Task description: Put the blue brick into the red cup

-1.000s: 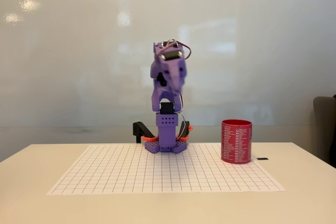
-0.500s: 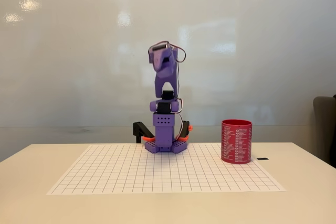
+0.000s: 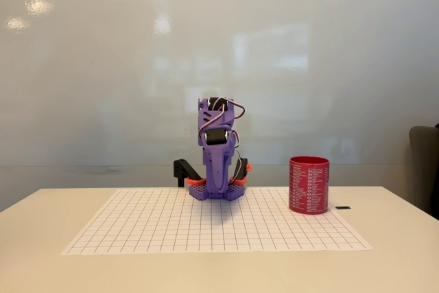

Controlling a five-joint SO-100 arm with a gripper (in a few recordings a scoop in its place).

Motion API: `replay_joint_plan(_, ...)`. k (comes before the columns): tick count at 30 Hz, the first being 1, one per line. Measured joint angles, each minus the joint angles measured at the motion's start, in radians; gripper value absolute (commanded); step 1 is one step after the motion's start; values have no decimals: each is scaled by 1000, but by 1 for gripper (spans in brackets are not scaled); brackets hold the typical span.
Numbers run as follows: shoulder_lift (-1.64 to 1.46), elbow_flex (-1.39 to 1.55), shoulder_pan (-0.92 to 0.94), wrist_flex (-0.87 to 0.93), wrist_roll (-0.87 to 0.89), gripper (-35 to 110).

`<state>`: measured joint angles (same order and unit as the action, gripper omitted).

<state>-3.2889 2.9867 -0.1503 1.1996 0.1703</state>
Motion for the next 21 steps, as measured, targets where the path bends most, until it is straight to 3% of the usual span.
replay_joint_plan(21,-3,48,2,3,0,0)
